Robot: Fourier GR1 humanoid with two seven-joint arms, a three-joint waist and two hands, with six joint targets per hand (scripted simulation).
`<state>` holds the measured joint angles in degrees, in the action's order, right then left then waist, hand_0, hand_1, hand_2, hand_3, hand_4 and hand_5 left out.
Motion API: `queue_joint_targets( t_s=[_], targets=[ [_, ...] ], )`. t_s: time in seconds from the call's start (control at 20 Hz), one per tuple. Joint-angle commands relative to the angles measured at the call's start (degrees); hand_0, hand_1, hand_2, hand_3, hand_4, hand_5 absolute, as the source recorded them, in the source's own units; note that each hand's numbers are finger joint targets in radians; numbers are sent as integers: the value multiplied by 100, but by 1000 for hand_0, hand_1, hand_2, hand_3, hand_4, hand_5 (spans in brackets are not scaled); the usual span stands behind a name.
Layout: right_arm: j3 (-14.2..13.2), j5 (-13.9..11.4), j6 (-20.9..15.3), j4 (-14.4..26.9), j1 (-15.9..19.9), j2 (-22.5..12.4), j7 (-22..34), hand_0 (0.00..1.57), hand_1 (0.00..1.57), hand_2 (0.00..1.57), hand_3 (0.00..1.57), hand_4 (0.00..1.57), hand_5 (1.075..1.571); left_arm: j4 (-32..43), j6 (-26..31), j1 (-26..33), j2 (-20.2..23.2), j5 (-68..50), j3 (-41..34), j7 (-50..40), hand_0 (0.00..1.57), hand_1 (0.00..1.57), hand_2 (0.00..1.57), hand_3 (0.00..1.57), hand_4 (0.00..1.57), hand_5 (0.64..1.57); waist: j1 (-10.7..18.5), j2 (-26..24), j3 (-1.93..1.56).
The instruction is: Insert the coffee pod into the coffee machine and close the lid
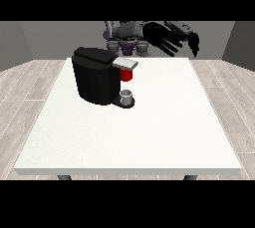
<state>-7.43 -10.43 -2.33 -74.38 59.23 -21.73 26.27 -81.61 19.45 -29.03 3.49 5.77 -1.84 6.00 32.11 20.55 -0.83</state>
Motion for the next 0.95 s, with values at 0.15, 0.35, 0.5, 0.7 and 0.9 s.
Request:
queue_joint_targets(
  t_s=[0.15, 0.35, 0.5, 0.7, 0.9],
  targets=[
    [-3, 122, 62, 632, 468, 218, -1058, 0, 0, 0, 0, 98, 1571, -376, -16, 15, -151, -12, 194, -209, 0, 0, 0, 0, 347, 1571, 145, 165, 82],
    [254, -10, -220, 822, 689, 739, -1163, 0, 0, 0, 0, 0, 1571, -291, -84, -63, -197, 105, 280, -250, 0, 0, 0, 0, 248, 1571, -11, 54, 84],
    [398, 138, -130, 702, 430, 1081, -1686, 0, 0, 0, 0, 0, 1571, -266, -98, 267, -121, 71, 159, 6, 0, 0, 0, 0, 266, 1571, -259, -80, 84],
    [736, 173, 47, 561, -86, 1460, -2117, 0, 0, 0, 0, 219, 1571, -155, -87, 557, 38, -203, -238, -190, 0, 0, 0, 0, 266, 1571, -756, -615, 83],
    [1088, 194, 9, 514, -630, 2026, -2360, 0, 0, 0, 0, 259, 1571, 44, 26, 980, 225, -351, -474, -30, 0, 0, 0, 0, 266, 1571, -1180, -953, 84]
  ],
)
